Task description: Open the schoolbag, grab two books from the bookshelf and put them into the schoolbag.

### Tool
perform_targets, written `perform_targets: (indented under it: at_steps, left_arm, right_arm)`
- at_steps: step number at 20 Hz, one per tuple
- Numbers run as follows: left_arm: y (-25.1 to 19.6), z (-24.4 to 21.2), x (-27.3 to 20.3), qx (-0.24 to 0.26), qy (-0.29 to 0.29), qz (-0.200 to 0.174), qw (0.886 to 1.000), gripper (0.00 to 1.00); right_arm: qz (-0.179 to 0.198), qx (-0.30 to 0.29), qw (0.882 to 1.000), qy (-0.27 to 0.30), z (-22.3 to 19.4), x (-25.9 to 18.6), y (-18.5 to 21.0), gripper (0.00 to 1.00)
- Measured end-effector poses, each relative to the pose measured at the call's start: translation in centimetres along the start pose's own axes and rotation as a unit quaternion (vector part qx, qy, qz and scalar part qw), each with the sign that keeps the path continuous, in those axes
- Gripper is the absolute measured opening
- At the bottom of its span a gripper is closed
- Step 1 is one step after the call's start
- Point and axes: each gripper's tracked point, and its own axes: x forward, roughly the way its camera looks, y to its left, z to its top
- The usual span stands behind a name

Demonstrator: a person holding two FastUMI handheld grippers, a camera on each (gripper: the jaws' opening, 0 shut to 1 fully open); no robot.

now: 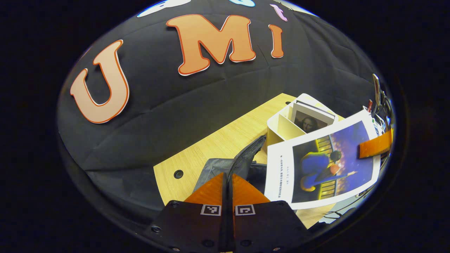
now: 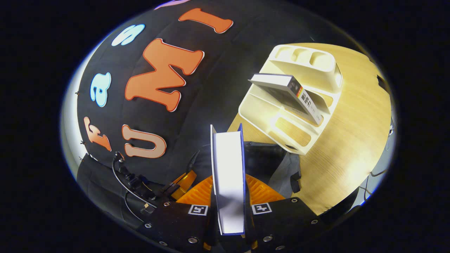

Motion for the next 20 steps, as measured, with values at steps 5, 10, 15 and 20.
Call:
perform_targets:
  at_steps: [5, 10, 15, 20]
  left_arm:
    - [-0.6, 0.3, -0.3, 0.007, -0.001, -0.002, 1.000, 0.01]
    - [-1.6, 0.7, -0.7, 0.007, -0.007, -0.008, 1.000, 0.01]
    - [-2.8, 0.8, -0.9, 0.016, -0.010, -0.014, 1.000, 0.01]
    - [-3.9, 0.9, -0.9, 0.026, -0.008, -0.020, 0.999, 0.00]
  right_arm:
    - [-0.022, 0.007, 1.000, 0.021, -2.1, 4.4, -2.4, 0.30]
    - [-0.053, 0.008, 0.997, 0.047, -3.8, 8.1, -4.5, 0.30]
    - [-0.058, 0.024, 0.996, 0.064, -4.8, 12.9, -4.5, 0.30]
    - [-0.062, 0.031, 0.995, 0.065, -5.6, 16.9, -4.3, 0.30]
